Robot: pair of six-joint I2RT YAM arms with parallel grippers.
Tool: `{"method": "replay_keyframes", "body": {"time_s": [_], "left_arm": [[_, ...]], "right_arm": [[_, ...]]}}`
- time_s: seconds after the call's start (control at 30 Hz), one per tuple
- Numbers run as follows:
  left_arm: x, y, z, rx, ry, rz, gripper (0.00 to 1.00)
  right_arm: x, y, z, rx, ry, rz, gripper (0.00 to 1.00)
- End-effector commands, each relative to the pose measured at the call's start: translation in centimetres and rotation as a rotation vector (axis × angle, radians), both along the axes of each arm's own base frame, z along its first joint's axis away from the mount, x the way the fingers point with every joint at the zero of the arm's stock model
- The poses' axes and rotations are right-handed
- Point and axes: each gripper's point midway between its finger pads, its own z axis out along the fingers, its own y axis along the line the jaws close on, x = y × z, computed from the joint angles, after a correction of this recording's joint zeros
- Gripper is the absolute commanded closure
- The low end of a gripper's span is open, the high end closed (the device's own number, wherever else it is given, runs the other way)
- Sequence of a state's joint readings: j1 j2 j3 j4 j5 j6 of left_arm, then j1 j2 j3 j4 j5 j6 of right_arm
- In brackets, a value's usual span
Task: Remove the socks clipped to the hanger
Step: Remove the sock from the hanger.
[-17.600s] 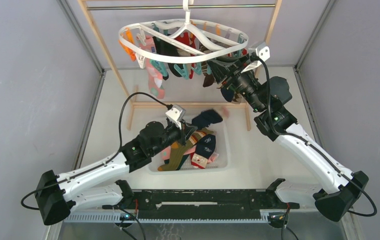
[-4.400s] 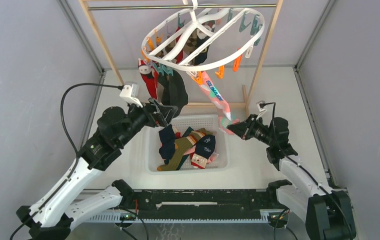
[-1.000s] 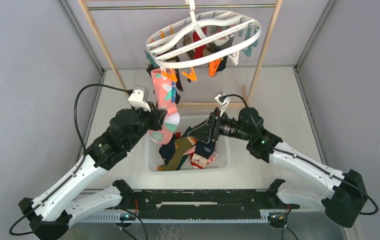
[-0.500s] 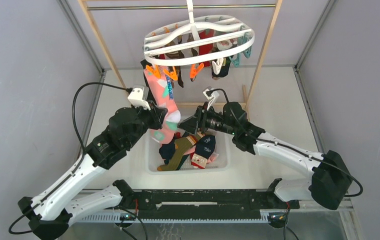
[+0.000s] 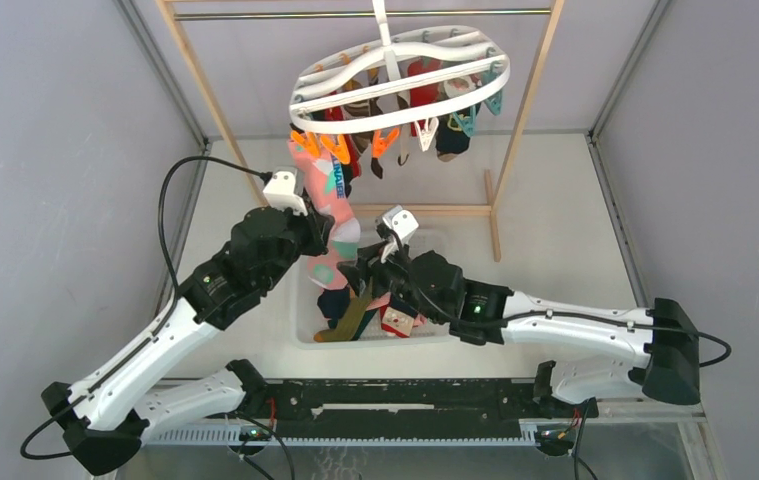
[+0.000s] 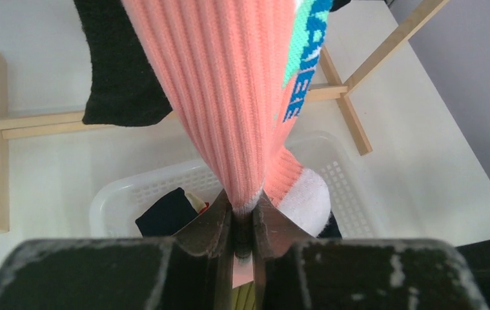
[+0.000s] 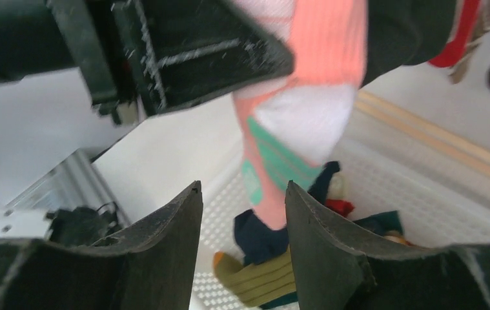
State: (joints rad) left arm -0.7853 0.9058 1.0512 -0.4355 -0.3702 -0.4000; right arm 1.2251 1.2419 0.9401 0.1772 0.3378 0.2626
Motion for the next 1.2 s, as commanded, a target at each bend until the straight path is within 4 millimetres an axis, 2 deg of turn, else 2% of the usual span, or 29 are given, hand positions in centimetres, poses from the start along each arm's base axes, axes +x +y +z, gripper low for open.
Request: {"method": "replay_keyframes", "body": {"time_s": [0.0, 0.5, 0.83, 1.17], "left_arm": [[0.2, 0.3, 3.1, -0.059, -0.046, 0.030, 0.83], [0.1, -1.1, 3.4, -0.076, -0.021, -0.006, 0.82], [-0.8, -2.4, 3.8, -0.094, -0.011, -0.062, 0.81], [-1.8, -3.2, 4.1, -0.146, 0.001, -0.119, 0.79]], "right_arm": [[2.8, -1.4, 2.7, -0.050, -0.105, -0.202, 0.43], [2.3, 2.6, 3.3, -0.033, -0.152, -0.064, 0.38], [4.5, 3.0, 2.4, 0.013, -0.086, -0.064, 0.37], [6.6, 2.5, 1.1, 0.037, -0.015, -0.099, 0.39]]}}
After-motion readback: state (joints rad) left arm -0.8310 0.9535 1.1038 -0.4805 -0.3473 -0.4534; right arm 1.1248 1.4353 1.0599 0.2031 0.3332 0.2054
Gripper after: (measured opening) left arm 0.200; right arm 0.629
